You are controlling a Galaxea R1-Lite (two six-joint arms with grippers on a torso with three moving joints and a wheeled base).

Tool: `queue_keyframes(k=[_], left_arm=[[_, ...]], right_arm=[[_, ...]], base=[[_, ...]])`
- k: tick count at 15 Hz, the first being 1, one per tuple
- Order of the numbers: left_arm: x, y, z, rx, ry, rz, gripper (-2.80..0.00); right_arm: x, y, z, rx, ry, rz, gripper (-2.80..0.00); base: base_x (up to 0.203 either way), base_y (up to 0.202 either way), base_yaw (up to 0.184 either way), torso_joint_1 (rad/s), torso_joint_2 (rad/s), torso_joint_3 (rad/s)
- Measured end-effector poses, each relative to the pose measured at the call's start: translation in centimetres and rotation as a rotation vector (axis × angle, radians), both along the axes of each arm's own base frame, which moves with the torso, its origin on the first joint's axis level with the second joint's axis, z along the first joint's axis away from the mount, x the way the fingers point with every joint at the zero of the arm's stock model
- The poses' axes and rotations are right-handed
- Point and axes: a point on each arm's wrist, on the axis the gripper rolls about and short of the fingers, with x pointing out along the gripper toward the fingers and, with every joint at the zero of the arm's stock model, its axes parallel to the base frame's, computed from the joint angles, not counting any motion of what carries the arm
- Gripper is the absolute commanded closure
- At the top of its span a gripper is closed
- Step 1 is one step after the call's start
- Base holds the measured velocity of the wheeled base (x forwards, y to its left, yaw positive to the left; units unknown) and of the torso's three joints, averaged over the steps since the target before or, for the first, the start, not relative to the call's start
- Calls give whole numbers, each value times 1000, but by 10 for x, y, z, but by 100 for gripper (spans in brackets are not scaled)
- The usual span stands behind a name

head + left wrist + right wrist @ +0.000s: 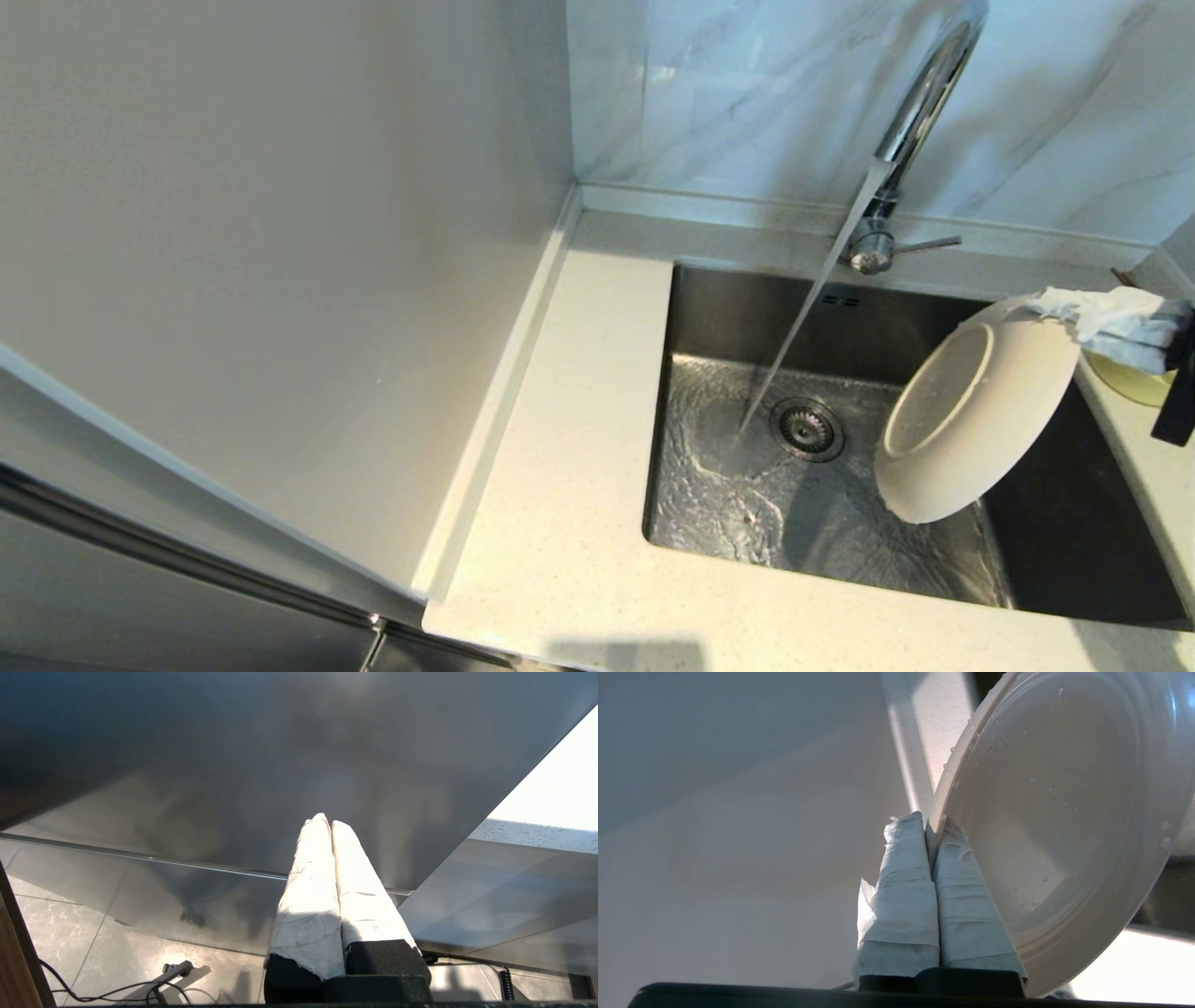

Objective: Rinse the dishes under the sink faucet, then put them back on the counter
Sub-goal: Rinse the plate, then place the plate on the table

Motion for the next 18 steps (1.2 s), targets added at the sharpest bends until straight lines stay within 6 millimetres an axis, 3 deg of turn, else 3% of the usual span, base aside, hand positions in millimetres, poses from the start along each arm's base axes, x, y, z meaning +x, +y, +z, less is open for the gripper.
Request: queue_keyframes(k=[2, 3, 5, 8, 10, 11, 13, 14, 16, 18], left_arm=[[0, 0, 0, 0, 0, 1, 0], [0, 0, 0, 0, 0, 1, 0], [0, 0, 0, -1, 0, 1, 0], [0, 0, 0, 0, 0, 0, 0], [0, 0, 0, 0, 1, 1, 0], [0, 0, 0, 0, 0, 1, 0], [0, 0, 0, 0, 0, 0, 0], [0, 0, 0, 0, 0, 1, 0], [0, 0, 0, 0, 0, 1, 0], [0, 0, 0, 0, 0, 1, 0]], right_arm=[[5, -1, -2, -5, -42, 4, 0], [6, -1, 8, -7, -54, 4, 0], [2, -1, 59, -22, -157, -2, 0], [-33, -1, 150, -84, -370, -26, 0], [-54, -1, 176, -132, -430, -44, 0], [-57, -1, 178, -162, -437, -52, 0], [-47, -3, 161, -224, -389, -58, 0], [-34, -5, 137, -249, -317, -52, 0], [-7, -8, 66, -292, -119, -24, 0], [7, -7, -4, -362, 43, -9, 0]], base=[[0, 0, 0, 0, 0, 0], [0, 0, 0, 0, 0, 0], [0, 0, 0, 0, 0, 0], [0, 0, 0, 0, 0, 0], [0, 0, 0, 0, 0, 0], [0, 0, 0, 0, 0, 0], [0, 0, 0, 0, 0, 0], [0, 0, 0, 0, 0, 0], [0, 0, 0, 0, 0, 0], [0, 0, 0, 0, 0, 0]])
